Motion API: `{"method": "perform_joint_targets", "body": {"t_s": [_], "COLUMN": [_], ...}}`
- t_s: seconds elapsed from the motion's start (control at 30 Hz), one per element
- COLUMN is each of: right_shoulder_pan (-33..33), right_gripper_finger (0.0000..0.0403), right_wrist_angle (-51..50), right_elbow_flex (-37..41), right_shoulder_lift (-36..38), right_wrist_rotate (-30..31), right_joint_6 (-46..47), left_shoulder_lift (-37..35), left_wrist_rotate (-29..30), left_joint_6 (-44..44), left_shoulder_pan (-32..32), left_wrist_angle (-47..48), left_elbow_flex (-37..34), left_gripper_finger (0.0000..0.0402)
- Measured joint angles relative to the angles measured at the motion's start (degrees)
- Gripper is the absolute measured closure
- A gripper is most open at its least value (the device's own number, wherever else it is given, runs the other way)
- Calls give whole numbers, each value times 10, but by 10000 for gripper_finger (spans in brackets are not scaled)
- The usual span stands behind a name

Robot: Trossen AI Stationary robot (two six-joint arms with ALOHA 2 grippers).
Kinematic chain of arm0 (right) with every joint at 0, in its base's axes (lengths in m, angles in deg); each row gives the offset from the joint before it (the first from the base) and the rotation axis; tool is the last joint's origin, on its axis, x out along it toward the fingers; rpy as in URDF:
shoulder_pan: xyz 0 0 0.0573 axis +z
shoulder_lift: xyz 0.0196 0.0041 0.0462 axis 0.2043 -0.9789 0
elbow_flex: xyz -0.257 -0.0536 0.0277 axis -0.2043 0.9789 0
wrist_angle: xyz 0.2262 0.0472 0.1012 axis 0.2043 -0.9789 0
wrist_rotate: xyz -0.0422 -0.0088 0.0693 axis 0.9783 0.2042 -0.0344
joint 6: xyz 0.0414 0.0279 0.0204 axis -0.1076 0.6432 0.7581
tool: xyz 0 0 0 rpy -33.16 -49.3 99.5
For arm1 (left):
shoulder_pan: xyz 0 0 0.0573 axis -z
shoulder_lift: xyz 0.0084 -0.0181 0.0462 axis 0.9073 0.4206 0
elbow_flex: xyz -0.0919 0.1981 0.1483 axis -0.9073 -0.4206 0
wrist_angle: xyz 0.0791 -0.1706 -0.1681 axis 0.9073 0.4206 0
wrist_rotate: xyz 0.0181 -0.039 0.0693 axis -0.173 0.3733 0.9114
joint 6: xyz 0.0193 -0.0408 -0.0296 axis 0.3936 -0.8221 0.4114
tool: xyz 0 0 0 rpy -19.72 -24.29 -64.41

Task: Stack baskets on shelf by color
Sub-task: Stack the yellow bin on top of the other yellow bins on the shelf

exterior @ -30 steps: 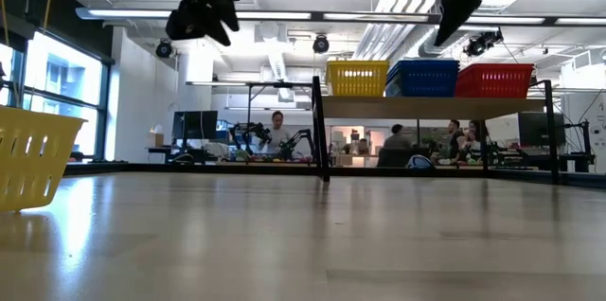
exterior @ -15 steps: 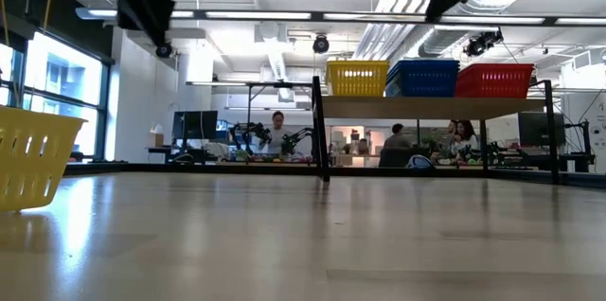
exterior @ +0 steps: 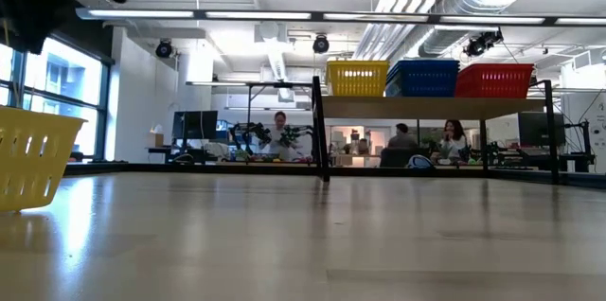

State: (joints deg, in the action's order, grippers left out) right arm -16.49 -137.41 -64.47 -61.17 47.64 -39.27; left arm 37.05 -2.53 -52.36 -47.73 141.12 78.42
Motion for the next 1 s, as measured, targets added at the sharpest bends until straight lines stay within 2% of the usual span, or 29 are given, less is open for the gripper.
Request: {"method": "perform_joint_targets", "body": {"t_s": [0.27, 0.53, 0.8, 1.0], "right_shoulder_pan": [75, 119, 149, 163], "right_gripper_finger": [298, 298, 298, 298], "right_wrist_angle": [0, 0, 3, 2], "right_elbow_flex": [0, 0, 0, 0], "right_shoulder_lift": [0, 0, -11, -34], "right_wrist_rotate": [49, 66, 71, 69], "right_joint_6": [62, 106, 125, 126], "left_shoulder_lift": [3, 6, 40, 76], "left_wrist_rotate": [9, 42, 42, 41], "left_joint_6": [-189, -308, -346, -351], "left_shoulder_pan": [114, 190, 222, 225], "left_wrist_angle": [-37, -95, -138, -226], "left_elbow_flex": [-38, -85, -109, -130], "left_gripper_finger": [277, 277, 277, 277]}}
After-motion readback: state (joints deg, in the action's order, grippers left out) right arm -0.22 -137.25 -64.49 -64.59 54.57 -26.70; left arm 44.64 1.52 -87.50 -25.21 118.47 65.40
